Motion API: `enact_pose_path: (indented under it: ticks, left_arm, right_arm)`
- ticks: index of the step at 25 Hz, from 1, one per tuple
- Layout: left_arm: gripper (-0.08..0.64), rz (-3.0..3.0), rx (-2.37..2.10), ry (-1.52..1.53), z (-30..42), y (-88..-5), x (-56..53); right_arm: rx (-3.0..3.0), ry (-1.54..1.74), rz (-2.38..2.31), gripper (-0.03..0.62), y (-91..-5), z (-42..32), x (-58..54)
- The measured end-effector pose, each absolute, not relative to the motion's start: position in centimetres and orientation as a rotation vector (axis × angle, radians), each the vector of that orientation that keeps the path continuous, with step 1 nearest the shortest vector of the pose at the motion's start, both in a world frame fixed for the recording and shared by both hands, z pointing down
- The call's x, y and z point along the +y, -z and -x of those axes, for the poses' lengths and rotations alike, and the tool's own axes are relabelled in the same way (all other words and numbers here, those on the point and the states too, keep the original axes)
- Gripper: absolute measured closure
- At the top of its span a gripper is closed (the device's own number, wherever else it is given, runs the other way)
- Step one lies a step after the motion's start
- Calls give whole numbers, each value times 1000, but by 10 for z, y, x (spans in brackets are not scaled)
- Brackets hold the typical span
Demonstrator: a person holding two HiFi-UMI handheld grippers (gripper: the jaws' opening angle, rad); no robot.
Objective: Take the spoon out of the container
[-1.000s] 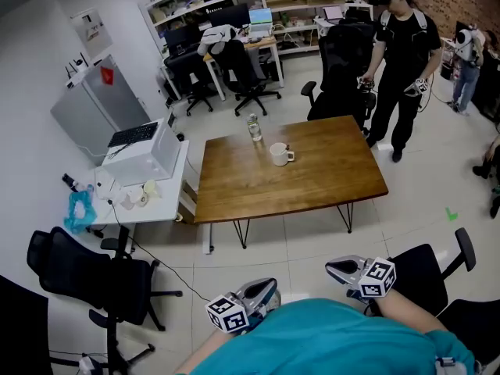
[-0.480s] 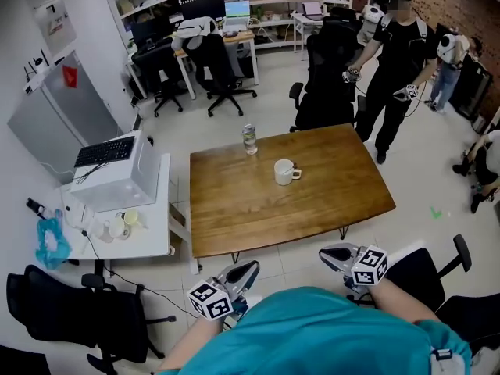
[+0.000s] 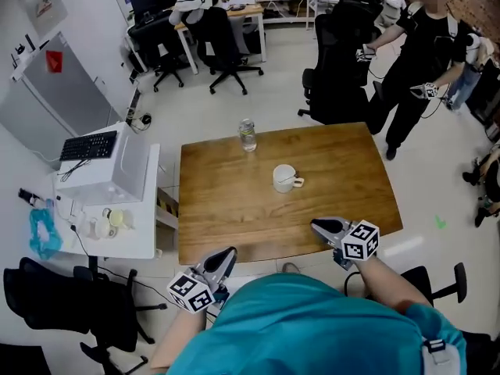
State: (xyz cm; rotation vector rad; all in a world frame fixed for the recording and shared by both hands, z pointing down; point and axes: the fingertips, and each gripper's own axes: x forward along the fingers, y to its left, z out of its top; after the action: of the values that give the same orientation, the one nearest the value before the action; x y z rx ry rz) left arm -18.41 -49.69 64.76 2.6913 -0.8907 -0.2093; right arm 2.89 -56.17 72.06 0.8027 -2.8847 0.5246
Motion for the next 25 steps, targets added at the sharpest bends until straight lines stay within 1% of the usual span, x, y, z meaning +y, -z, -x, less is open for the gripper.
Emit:
enact_pose_path:
  ticks: [1,2,6,9,15,22,25]
  left_arm:
    - [558,-2682,-928,206,178,-644,-509]
    - [558,-2673,-961,202,172,-642,-522]
    - [558,-2609,-1062,199,160,-661,-570]
    - [558,-2601,-1053,173,152,-674,-591]
    - [558,-2571,-1000,162,152,-689,-625]
    - [558,-2576,-912,155,183,-703,-650]
    - [558,-2573,-894,152,194,-706,-656]
  right_arm:
    - [-2877,-544,-786,538,-723,-37,-583]
    - [-2868,-556,-767,526,-727,-44,-605]
    - [-2809,-646,-746,505,-763,-55,-691]
    - [-2714,-830,-788,492,-796,-55,-741]
    - [-2525,-1148,-877,397,-845,-55,-810]
    - [-2370,-1298,-945,394,-887,-29,-841]
    - [-2302,-1309,-965,399,-903,-23,-846]
